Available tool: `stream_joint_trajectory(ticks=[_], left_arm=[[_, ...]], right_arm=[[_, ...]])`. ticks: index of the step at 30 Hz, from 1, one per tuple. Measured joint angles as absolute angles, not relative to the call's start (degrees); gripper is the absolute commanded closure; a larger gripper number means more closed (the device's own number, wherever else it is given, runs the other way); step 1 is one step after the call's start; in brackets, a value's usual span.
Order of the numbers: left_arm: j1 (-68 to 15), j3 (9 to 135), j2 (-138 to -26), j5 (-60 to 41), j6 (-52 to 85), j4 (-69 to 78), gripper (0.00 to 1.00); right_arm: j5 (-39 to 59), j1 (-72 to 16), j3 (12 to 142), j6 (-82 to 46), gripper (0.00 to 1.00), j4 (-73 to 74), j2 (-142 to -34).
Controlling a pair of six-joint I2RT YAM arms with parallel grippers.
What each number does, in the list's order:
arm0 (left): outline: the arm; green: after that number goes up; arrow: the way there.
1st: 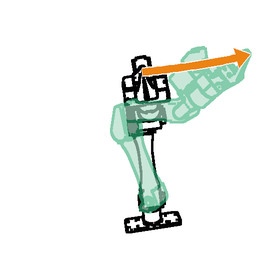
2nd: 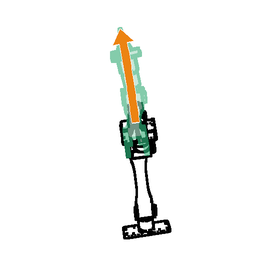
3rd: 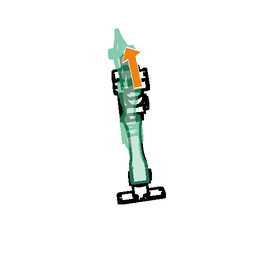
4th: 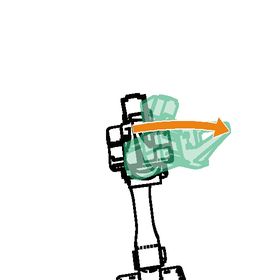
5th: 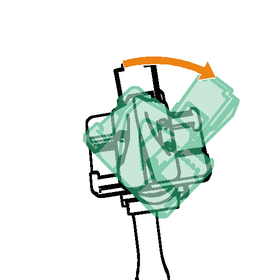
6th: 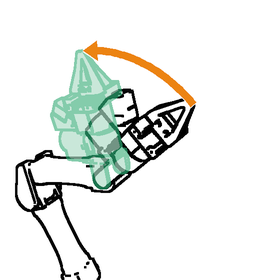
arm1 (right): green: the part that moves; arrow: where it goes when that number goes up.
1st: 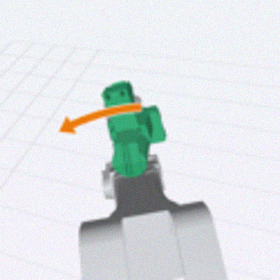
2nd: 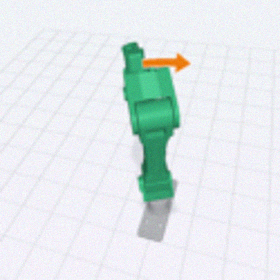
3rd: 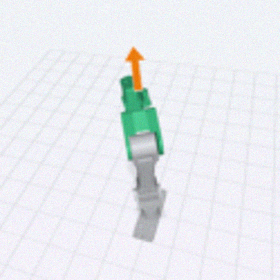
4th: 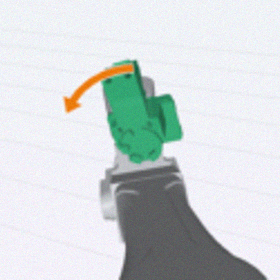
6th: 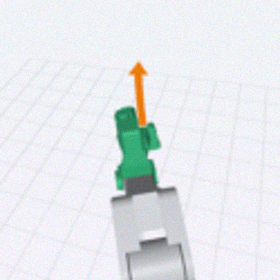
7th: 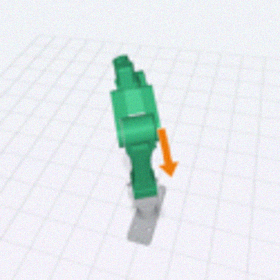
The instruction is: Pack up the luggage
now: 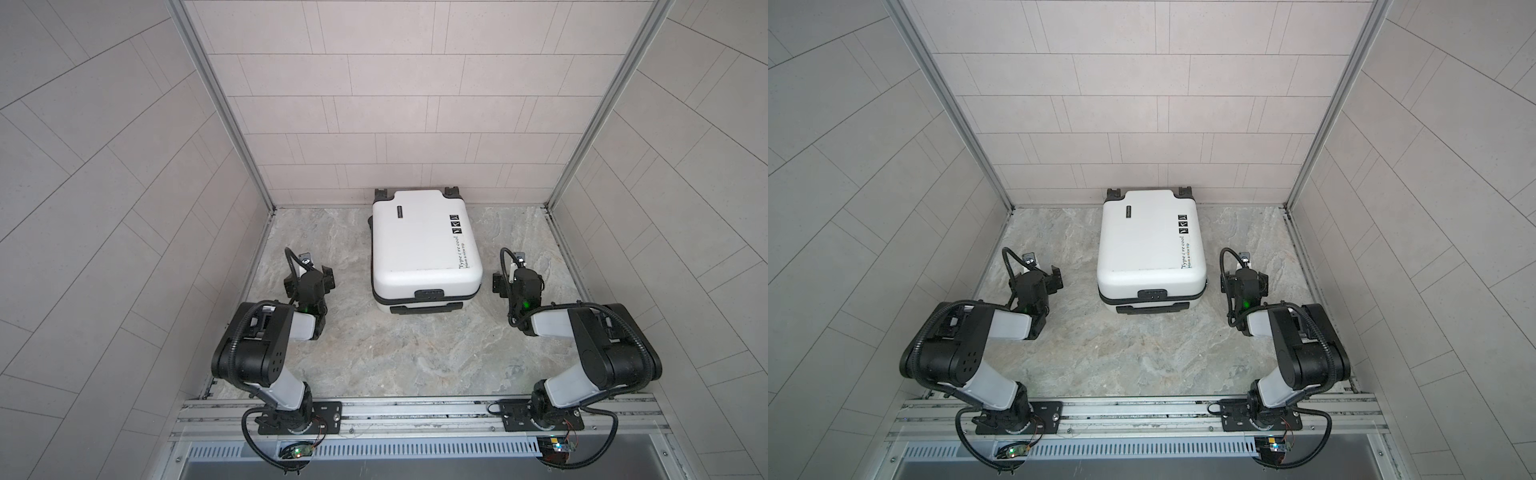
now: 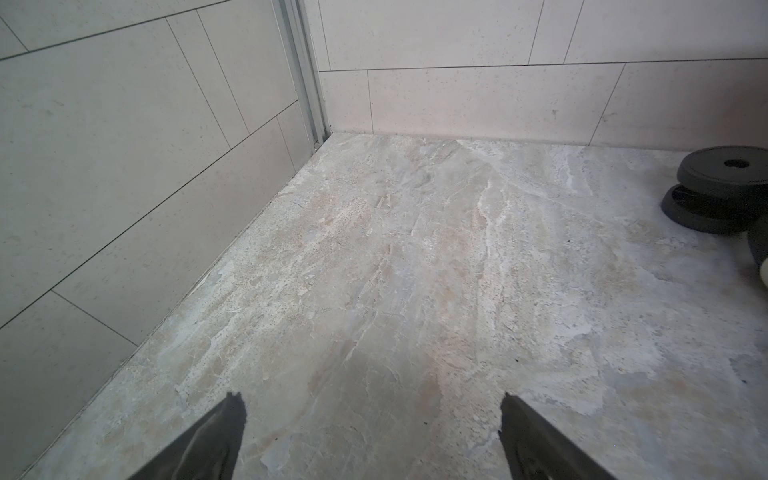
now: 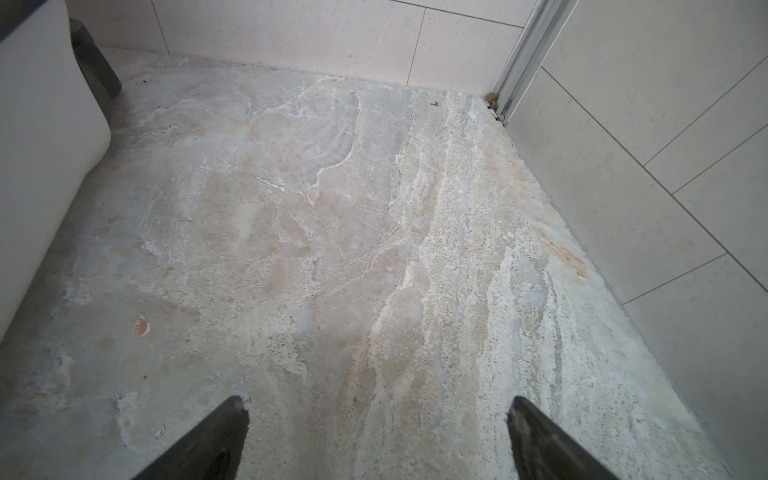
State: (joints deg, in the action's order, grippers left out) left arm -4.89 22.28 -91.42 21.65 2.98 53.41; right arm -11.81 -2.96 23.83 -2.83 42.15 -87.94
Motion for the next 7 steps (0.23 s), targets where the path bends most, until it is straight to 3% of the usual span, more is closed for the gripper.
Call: stream_joint_trajectory(ticks=[7], left_arm=[[-4.6,22.6,-92.2,21.6,3.0,52.8,0.00]], right_arm=[[-11.8,-3.0,23.8,-2.9,0.01,42.2,-87.9]])
